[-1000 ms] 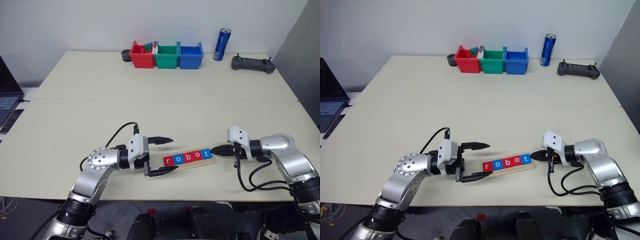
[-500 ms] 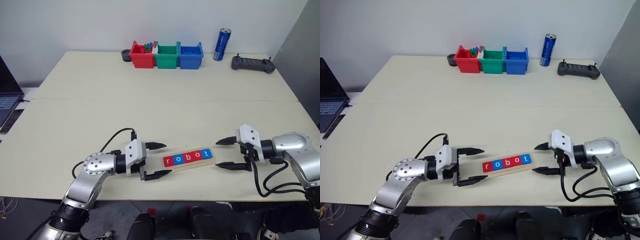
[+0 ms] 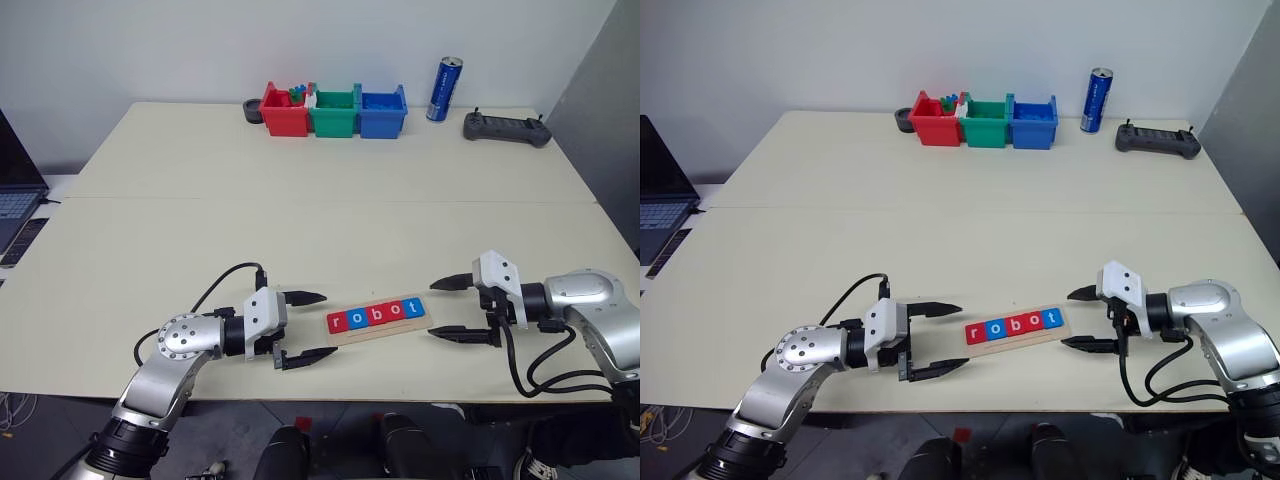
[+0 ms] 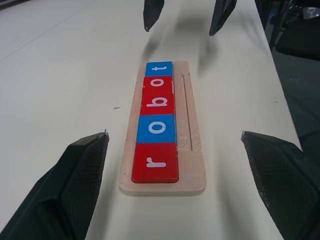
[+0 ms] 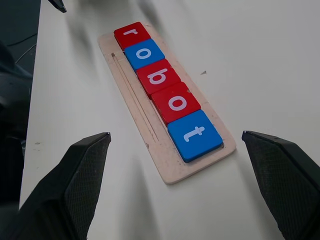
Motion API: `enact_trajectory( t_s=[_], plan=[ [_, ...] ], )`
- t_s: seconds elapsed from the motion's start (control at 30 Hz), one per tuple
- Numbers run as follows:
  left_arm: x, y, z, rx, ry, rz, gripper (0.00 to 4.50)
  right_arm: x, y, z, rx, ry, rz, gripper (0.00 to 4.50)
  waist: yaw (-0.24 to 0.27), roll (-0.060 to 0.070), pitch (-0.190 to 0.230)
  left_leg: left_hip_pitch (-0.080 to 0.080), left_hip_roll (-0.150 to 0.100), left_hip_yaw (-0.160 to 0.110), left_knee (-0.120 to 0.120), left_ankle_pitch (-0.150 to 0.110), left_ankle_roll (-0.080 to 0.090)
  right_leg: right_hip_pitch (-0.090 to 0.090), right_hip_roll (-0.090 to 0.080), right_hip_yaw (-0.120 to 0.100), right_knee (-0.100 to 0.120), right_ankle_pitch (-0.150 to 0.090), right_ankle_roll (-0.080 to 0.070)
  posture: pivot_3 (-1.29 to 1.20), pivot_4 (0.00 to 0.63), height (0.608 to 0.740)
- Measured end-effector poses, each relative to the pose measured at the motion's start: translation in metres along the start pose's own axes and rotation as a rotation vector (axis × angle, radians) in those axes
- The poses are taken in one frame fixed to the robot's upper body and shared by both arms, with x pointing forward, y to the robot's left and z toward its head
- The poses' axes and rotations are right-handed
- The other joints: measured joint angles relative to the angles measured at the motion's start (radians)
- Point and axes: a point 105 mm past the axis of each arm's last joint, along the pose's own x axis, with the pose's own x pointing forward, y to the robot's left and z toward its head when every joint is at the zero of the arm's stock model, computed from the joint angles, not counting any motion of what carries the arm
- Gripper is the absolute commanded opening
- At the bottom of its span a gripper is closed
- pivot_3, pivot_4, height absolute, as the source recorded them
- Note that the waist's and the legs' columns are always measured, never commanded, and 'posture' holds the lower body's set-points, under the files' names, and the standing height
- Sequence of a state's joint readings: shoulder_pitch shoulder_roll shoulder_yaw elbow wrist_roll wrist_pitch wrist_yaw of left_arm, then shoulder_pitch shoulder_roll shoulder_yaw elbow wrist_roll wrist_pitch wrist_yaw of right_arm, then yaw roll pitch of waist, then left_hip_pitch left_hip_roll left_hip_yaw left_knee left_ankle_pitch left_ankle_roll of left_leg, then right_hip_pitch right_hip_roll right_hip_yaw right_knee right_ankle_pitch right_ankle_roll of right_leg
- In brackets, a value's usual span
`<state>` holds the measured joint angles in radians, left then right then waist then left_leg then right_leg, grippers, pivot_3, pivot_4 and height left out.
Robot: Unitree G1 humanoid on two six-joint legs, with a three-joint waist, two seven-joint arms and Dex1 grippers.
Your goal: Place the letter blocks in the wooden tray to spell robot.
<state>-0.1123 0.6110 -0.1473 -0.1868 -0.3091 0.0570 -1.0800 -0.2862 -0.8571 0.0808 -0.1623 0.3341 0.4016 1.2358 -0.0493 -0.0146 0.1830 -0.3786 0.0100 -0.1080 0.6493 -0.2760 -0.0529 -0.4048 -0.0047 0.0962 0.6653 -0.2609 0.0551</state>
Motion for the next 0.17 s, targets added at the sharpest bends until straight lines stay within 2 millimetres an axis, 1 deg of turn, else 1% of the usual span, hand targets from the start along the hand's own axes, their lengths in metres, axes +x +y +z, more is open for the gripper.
enact_trajectory(
  t_s=[0.17],
  plan=[
    [0.0001, 0.0003, 0.0003, 0.001, 0.000, 0.001, 4.50, 0.0002, -0.0008, -0.0004, 0.002, -0.001, -0.010, 4.48, 0.000, 0.000, 0.000, 0.000, 0.000, 0.000, 0.000, 0.000, 0.000, 0.000, 0.000, 0.000, 0.000, 0.000, 0.000, 0.00, 0.150, 0.740]
  ],
)
